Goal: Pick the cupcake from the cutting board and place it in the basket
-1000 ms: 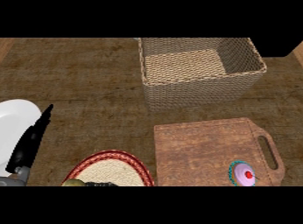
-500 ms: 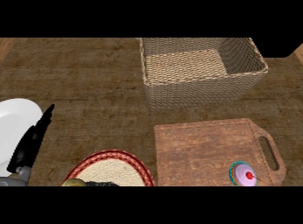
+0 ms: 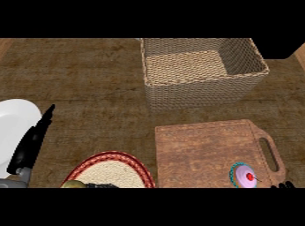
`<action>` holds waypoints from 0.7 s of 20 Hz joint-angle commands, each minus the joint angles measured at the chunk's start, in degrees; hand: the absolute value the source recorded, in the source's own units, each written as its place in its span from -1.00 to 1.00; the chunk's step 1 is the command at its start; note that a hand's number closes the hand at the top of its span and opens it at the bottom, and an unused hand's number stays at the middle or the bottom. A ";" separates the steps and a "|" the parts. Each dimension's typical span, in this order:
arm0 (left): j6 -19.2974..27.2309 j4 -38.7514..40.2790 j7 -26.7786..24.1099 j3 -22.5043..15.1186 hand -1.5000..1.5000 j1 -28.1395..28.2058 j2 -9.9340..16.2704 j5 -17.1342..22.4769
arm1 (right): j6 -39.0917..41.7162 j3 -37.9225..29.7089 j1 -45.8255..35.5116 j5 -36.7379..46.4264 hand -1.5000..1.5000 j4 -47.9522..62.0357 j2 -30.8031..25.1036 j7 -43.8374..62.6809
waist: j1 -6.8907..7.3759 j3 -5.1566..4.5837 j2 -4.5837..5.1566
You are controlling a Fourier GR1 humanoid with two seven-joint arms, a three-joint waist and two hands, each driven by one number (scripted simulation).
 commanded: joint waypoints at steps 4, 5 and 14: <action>-0.66 3.11 0.25 1.44 0.00 -2.54 -2.30 -2.27 | -2.89 -0.30 -7.54 1.46 -1.00 6.60 1.20 0.57 | 0.15 0.74 0.23; -0.70 1.43 -0.93 1.47 0.00 0.29 -1.97 -2.24 | -4.61 2.03 -5.35 2.96 -1.00 4.00 2.11 2.42 | 0.25 0.73 0.18; -2.42 -0.21 1.50 2.74 0.00 -1.03 -3.12 -3.94 | -1.77 -0.39 -11.44 5.41 -1.00 8.03 1.25 4.75 | 0.34 0.74 0.21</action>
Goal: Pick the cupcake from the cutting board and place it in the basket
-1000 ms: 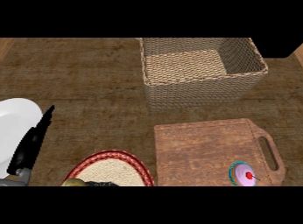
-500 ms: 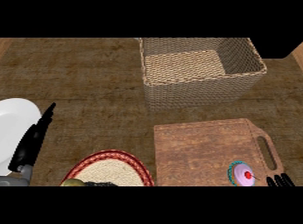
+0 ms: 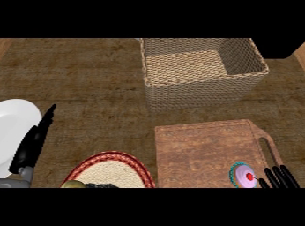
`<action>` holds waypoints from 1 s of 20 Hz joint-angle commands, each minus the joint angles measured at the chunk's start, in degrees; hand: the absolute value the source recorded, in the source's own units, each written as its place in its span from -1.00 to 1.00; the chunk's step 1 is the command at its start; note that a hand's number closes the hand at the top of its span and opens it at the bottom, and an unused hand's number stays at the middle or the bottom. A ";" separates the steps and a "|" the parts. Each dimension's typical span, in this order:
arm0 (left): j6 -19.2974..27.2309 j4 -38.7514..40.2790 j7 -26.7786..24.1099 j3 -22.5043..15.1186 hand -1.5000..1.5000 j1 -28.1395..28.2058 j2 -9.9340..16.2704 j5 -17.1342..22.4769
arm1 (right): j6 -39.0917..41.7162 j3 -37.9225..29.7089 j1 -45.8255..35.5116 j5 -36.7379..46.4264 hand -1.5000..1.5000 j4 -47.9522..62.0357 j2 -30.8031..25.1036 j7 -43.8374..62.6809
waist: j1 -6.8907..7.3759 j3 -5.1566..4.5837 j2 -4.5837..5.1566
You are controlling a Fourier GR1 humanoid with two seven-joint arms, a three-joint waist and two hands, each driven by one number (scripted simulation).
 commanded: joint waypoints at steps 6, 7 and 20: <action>-1.85 -3.69 0.41 1.13 0.00 2.39 0.07 -0.79 | -3.02 1.70 -10.26 4.94 -1.00 9.68 3.58 4.16 | 1.09 0.80 0.13; -1.55 -2.48 -0.82 1.55 0.00 3.50 -0.67 -1.30 | 0.02 -0.13 -8.12 1.81 -1.00 6.59 1.04 1.75 | 0.66 0.78 0.09; -0.97 -1.05 0.56 1.49 0.00 0.45 -4.07 -4.04 | 2.41 4.97 -12.24 11.80 1.00 14.95 2.25 2.25 | 0.64 0.79 0.11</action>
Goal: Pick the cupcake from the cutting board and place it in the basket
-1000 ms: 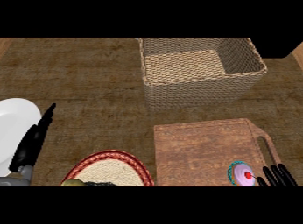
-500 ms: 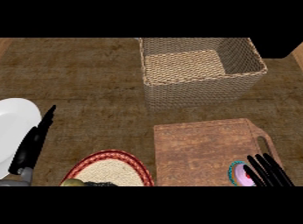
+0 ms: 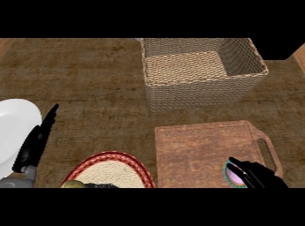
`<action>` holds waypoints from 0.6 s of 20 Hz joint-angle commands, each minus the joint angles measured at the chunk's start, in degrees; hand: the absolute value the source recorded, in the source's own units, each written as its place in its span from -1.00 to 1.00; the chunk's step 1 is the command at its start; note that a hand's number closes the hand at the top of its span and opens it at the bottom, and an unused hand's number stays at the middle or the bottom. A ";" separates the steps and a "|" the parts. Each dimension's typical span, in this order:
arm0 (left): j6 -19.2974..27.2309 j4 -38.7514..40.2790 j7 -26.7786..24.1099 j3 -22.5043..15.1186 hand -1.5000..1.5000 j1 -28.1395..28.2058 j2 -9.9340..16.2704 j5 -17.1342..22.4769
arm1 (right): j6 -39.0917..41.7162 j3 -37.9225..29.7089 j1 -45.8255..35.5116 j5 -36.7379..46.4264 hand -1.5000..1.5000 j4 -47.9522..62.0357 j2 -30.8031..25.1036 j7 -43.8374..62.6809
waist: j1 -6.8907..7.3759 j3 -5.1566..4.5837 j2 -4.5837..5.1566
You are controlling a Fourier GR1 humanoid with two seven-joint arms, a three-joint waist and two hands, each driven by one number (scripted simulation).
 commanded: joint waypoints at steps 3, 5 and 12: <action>-1.06 -1.56 -0.58 1.31 0.00 2.36 0.11 -0.09 | -1.98 3.38 -0.99 4.20 1.00 2.98 2.22 -0.06 | 0.50 1.18 0.45; -2.50 -2.87 0.11 2.13 0.00 2.41 1.77 0.38 | -7.97 4.74 0.26 4.60 1.00 5.65 4.36 -0.16 | 0.49 1.21 0.44; -2.71 2.29 -2.00 3.17 0.00 -0.34 1.05 -0.39 | -2.81 -4.21 -4.58 2.13 1.00 3.76 1.24 11.13 | 0.45 1.11 0.83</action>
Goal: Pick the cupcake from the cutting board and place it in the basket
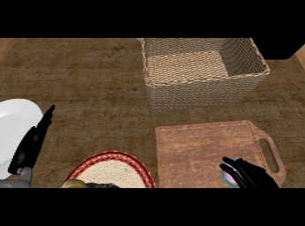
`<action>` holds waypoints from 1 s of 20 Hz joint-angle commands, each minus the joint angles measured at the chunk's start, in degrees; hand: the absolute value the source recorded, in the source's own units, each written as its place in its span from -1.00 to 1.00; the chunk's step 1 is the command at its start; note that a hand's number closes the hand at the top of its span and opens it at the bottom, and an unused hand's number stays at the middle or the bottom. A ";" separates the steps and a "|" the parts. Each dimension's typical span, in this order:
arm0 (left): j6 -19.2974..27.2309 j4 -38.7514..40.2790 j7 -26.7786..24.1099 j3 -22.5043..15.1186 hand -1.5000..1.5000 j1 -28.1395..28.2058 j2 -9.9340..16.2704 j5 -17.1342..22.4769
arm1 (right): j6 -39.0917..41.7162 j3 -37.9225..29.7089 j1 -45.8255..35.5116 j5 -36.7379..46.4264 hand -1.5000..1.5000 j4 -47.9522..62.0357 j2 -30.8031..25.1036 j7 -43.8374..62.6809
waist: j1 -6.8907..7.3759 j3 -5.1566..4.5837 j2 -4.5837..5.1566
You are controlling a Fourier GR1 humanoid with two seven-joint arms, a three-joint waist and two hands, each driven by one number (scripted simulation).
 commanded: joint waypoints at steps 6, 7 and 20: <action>-1.10 -1.00 0.86 -0.81 0.00 -1.38 -0.13 -0.09 | 22.25 -17.89 -9.52 8.20 1.00 4.87 -5.91 32.30 | 2.11 0.14 1.50; -0.04 -1.50 1.18 -1.06 0.00 -1.53 -0.68 -0.81 | 25.05 -18.05 -12.65 9.62 1.00 4.52 -5.95 36.13 | 2.33 0.25 1.20; -1.14 1.10 -0.55 0.88 0.00 -0.39 -1.26 -0.90 | 53.05 -25.52 -32.52 -4.39 1.00 -22.12 -16.88 49.26 | -0.51 0.47 0.15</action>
